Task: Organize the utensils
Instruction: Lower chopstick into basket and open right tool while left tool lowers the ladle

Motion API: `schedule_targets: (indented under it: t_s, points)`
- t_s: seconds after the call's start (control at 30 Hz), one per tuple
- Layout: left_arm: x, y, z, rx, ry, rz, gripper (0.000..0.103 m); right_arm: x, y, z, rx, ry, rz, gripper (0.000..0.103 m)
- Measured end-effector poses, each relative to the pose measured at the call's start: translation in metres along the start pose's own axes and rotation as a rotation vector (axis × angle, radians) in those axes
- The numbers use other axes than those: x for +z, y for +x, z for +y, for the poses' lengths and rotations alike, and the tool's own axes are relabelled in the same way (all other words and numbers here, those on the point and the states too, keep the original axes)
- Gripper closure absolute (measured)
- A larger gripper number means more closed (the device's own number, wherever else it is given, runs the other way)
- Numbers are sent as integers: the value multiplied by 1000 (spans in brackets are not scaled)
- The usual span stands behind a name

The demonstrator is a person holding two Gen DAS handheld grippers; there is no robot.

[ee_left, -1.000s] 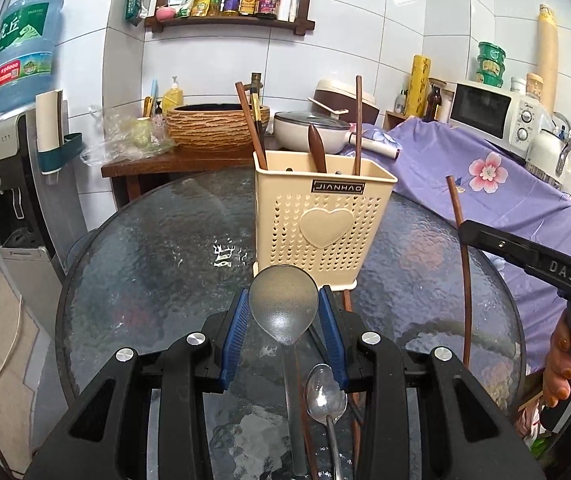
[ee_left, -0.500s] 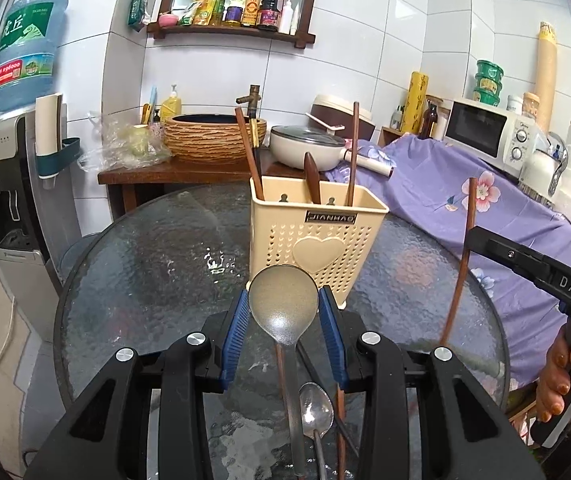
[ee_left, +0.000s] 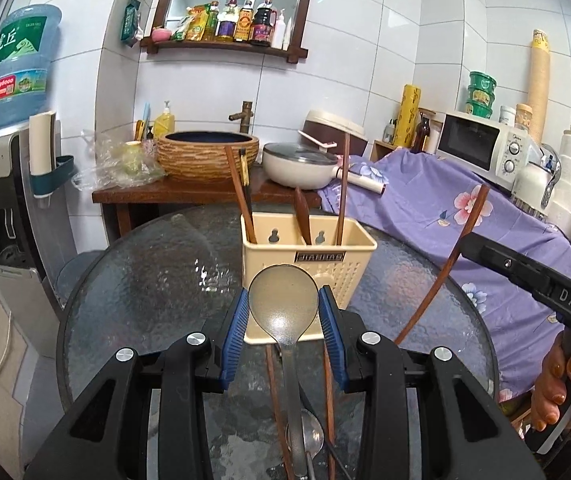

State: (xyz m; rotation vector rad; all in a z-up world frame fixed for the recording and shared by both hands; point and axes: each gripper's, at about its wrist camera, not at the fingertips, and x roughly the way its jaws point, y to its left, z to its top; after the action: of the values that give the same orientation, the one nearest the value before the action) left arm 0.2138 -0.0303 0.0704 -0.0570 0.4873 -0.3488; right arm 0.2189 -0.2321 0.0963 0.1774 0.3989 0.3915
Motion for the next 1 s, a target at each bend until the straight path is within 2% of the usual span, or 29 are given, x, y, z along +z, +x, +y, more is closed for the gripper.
schedule_targets:
  t_s: [0.3,0.5,0.73,0.9,1.0]
  points:
    - [43,3,0,-6,-5,-52,68,36,3,10,26,-26,-11,96]
    - [79,11,3,5,-34,-99,68,74,2,21,14,-74,-54,96]
    - [121,30,13,60,-86,-158,68,117,12,25,-7,-91,-91,96]
    - [150,42,12,101,-101,-253,68,147,23,24,-63,-118,-145,96]
    - [153,58,9,145,-91,-290,68,153,34,18,-84,-111,-160,96]
